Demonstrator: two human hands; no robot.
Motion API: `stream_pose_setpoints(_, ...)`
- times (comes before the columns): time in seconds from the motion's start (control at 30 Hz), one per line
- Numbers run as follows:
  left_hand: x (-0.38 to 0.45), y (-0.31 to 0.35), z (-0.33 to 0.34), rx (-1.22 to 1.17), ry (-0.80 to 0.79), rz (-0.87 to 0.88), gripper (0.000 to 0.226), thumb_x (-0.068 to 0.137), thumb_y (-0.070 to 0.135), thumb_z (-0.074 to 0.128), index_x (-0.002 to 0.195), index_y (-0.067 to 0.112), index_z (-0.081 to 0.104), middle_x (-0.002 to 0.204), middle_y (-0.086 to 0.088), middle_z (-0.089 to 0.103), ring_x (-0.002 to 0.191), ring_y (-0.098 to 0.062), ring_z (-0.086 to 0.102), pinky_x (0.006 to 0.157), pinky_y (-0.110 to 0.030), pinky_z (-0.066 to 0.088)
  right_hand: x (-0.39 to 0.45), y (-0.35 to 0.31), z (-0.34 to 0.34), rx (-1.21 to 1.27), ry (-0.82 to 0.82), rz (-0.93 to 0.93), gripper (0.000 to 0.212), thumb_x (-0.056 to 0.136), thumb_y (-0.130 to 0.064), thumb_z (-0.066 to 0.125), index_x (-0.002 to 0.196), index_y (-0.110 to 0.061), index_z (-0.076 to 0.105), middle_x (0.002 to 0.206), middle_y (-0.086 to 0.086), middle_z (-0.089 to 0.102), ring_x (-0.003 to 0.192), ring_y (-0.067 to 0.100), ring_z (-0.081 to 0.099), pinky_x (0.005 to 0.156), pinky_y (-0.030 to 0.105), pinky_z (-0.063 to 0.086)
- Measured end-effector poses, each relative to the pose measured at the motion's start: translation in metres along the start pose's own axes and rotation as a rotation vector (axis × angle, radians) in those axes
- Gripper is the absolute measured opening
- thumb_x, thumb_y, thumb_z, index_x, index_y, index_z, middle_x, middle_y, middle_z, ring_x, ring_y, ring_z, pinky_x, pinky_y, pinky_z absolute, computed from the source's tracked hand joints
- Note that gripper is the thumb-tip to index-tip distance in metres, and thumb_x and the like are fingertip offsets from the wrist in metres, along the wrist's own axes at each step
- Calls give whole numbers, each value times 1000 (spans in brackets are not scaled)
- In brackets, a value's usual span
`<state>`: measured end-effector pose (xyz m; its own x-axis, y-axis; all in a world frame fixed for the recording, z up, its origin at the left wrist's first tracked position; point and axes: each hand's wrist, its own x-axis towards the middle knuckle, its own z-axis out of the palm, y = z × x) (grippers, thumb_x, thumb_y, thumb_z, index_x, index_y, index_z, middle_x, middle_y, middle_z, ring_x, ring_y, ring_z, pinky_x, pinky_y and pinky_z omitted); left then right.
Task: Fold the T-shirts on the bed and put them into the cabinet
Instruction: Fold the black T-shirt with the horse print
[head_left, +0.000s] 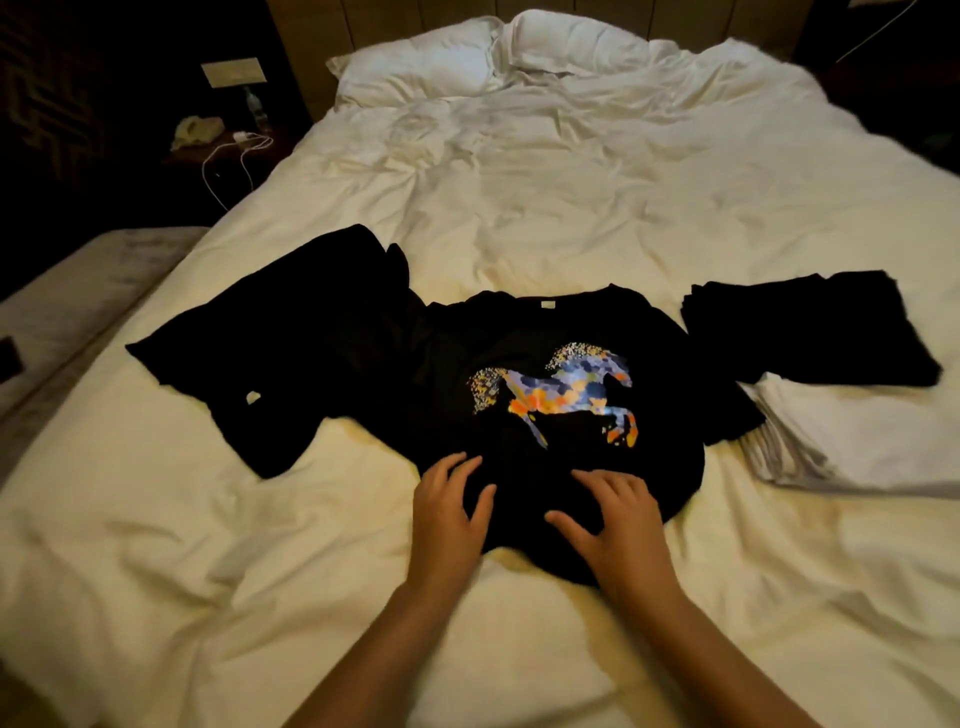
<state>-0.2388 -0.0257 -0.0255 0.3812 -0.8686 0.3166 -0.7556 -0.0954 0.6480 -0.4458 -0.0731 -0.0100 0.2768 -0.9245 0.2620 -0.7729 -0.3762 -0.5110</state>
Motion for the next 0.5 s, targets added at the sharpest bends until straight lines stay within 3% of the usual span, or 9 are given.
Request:
stream_pose_setpoints(0.13, -35, -3, -3, 92, 60, 120, 39, 86, 43, 62, 114, 17, 72, 119, 0, 61, 114, -20, 57, 97, -34, 43, -45, -6, 6, -48, 106, -98, 55, 68, -54, 75, 109, -18, 73, 117, 3, 64, 111, 26, 51, 89, 41, 44)
stream_pose_setpoints(0.23, -46, -15, -4, 129, 38, 175, 44, 81, 47, 70, 112, 16, 74, 118, -4, 62, 111, -21, 57, 93, -34, 48, -63, -5, 12, -95, 86, -109, 47, 65, -34, 88, 107, -17, 74, 114, 6, 61, 107, 29, 52, 82, 40, 43)
stream_pose_setpoints(0.3, -52, -21, -4, 123, 26, 197, 34, 84, 39, 75, 110, 17, 75, 118, -3, 61, 111, -22, 57, 92, -38, 51, -66, -1, 12, -62, 101, -93, 32, 71, -19, 87, 100, -14, 75, 108, 5, 58, 100, 29, 55, 74, 38, 49)
stream_pose_setpoints(0.4, -52, -24, -8, 70, 38, 150, 13, 86, 17, 78, 99, 14, 76, 112, 0, 61, 108, -20, 55, 87, -43, 52, -63, -3, 3, 71, 123, 0, 17, 83, -11, 78, 98, -15, 71, 105, -2, 56, 98, 19, 54, 63, 25, 46)
stream_pose_setpoints(0.5, -45, -17, -17, 14, 61, 173, 6, 89, 18, 73, 94, 15, 74, 107, 5, 63, 105, -14, 56, 87, -39, 50, -58, -10, -13, 373, 136, 156, 16, 93, -8, 63, 104, -20, 62, 99, -7, 61, 91, 12, 58, 71, 24, 42)
